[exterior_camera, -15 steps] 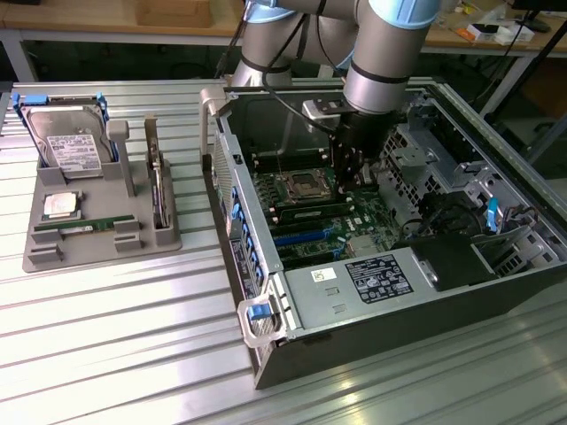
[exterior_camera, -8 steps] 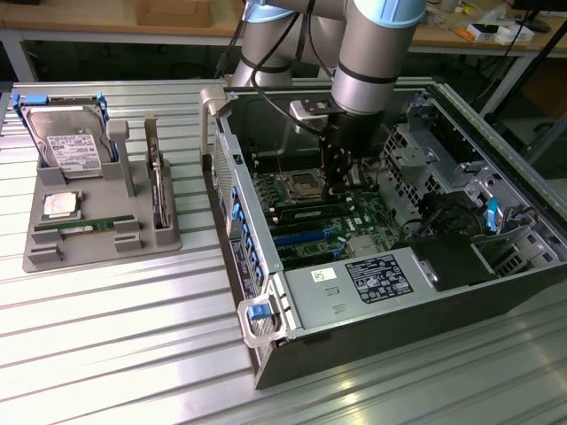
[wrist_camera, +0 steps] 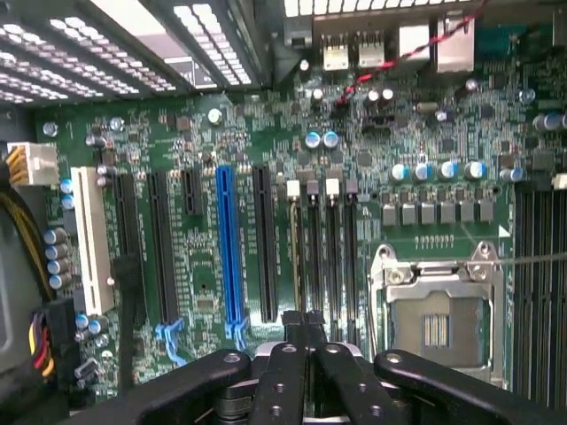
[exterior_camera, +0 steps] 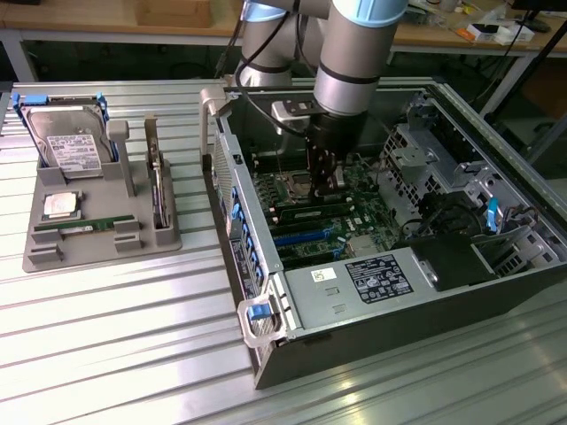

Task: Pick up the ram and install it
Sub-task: 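Press down the ram until it locks into place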

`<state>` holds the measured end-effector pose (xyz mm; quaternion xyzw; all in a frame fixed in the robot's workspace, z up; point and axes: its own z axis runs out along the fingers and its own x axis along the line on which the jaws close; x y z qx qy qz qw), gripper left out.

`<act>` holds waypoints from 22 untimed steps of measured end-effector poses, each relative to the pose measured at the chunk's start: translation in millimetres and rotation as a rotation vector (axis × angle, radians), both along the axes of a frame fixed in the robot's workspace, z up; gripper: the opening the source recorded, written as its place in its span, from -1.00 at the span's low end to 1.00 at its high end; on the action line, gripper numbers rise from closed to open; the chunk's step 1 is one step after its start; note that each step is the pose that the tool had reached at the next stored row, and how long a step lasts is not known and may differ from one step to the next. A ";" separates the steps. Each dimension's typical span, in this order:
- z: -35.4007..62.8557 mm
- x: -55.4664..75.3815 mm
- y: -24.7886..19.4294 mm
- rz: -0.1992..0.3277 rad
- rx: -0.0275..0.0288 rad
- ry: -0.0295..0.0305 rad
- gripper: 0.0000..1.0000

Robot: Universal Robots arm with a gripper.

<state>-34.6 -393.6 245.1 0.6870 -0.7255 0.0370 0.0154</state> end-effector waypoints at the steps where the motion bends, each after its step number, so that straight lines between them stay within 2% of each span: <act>1: 0.0 -2.3 0.0 0.000 -0.0001 0.0000 -0.79; 3: 0.0 -6.2 0.0 0.000 0.0000 0.0000 -0.79; 8: 0.0 -26.0 0.1 0.000 0.0000 0.0000 -0.79; 15: -1.2 -26.1 0.0 0.000 0.0001 -0.0001 -0.79; 22: -8.4 -26.2 0.0 0.000 0.0001 0.0001 -0.79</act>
